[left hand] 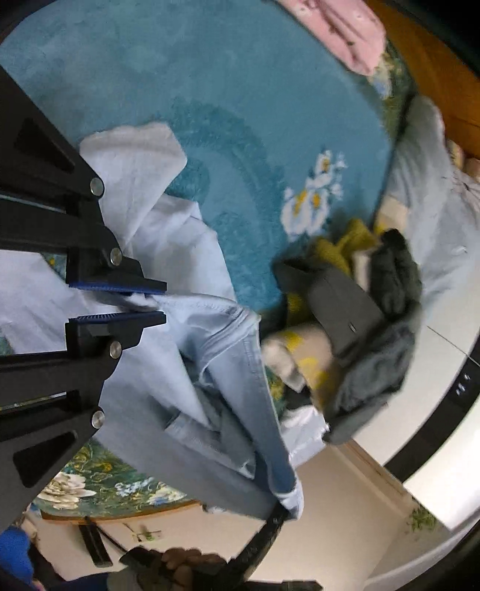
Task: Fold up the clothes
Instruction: 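Lift the T-shirt with both grippers and shake it out in the air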
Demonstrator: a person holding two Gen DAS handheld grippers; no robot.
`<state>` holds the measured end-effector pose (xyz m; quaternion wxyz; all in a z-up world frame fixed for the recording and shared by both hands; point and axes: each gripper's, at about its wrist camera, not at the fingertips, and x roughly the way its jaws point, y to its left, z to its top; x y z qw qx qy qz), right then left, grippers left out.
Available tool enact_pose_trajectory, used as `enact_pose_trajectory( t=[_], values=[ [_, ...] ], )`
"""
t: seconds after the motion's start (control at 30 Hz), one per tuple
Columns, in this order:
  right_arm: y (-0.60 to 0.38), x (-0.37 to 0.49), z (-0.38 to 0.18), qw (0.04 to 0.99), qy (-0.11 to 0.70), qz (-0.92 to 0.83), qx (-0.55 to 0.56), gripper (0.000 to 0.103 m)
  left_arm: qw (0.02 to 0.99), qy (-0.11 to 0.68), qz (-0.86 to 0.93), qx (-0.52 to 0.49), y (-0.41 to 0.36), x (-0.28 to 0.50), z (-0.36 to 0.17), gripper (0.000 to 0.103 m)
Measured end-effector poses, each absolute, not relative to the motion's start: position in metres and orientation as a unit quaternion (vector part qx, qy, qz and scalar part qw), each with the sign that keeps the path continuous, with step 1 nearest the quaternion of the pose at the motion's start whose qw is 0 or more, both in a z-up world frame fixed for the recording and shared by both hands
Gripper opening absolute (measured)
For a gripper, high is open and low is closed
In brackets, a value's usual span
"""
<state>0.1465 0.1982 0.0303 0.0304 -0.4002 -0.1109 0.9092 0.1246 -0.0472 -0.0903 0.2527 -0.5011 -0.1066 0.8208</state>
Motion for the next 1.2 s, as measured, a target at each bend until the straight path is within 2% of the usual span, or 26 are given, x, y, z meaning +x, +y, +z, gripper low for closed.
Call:
enact_pose_trajectory(
  t=[0.1,0.23,0.43,0.63,0.87,0.97,1.03,1.07,1.2],
  values=[
    [0.210,0.153,-0.001,0.040,-0.123,0.886,-0.444,0.001,0.258,-0.077,0.814,-0.514,-0.036,0.128,-0.092,0.010],
    [0.236,0.166,-0.047,0.058,-0.072,0.856,-0.508,0.001,0.262,-0.039,0.784,-0.561,-0.015,0.125,-0.113,0.010],
    [0.250,0.176,-0.062,0.054,-0.052,0.846,-0.527,0.001,0.285,-0.018,0.757,-0.587,0.006,0.116,-0.129,0.013],
    [0.257,0.183,-0.076,0.044,-0.040,0.837,-0.544,0.001,0.272,-0.059,0.738,-0.615,0.007,0.104,-0.150,0.022],
    [0.260,0.185,-0.083,0.043,-0.027,0.835,-0.548,0.001,0.261,-0.155,0.731,-0.611,-0.011,0.093,-0.157,0.024],
    [0.258,0.182,-0.074,0.041,-0.029,0.842,-0.538,0.001,0.255,-0.138,0.743,-0.603,-0.007,0.094,-0.154,0.021],
    [0.256,0.180,-0.067,0.040,-0.030,0.847,-0.529,0.001,0.245,-0.102,0.753,-0.602,0.002,0.096,-0.150,0.008],
    [0.255,0.179,-0.064,0.039,-0.030,0.849,-0.526,0.001,0.238,-0.096,0.757,-0.600,0.003,0.096,-0.148,0.005],
    [0.246,0.174,-0.044,0.037,-0.035,0.862,-0.504,0.001,0.198,-0.115,0.794,-0.563,-0.020,0.098,-0.125,0.003]
  ],
)
